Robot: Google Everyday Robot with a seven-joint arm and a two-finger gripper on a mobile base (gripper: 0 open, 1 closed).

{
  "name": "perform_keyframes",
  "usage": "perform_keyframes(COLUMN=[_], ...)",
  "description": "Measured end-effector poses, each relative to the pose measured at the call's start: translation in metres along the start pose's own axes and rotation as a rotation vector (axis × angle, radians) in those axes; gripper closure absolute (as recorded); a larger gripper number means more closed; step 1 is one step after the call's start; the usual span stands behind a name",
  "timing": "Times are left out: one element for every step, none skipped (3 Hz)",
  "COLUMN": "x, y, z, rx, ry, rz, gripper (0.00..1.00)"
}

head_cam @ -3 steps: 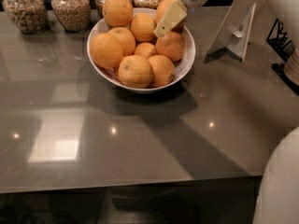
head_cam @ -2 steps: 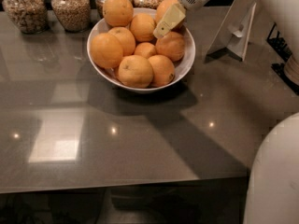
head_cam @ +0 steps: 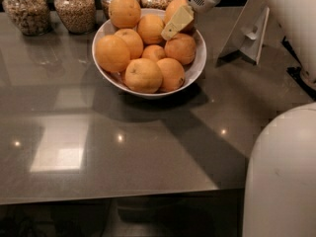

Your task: Pick orange from white bowl

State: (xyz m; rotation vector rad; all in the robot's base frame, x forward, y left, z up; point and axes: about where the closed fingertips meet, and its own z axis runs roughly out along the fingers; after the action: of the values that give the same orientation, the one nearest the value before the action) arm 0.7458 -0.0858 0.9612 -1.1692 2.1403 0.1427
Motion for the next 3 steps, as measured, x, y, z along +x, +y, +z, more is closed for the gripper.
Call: perform_keyframes(x=[-0.009, -0.0154, -0.0142], y=[-0.0024, -0.0033, -0.0031], z=[0.0039, 0.0065, 0.0065], rx=[-0.004, -0.008, -0.011], ry=[-0.012, -0.017, -0.003], rz=[0.007, 0.011, 0.015], gripper=[0.1, 0.29, 0.52])
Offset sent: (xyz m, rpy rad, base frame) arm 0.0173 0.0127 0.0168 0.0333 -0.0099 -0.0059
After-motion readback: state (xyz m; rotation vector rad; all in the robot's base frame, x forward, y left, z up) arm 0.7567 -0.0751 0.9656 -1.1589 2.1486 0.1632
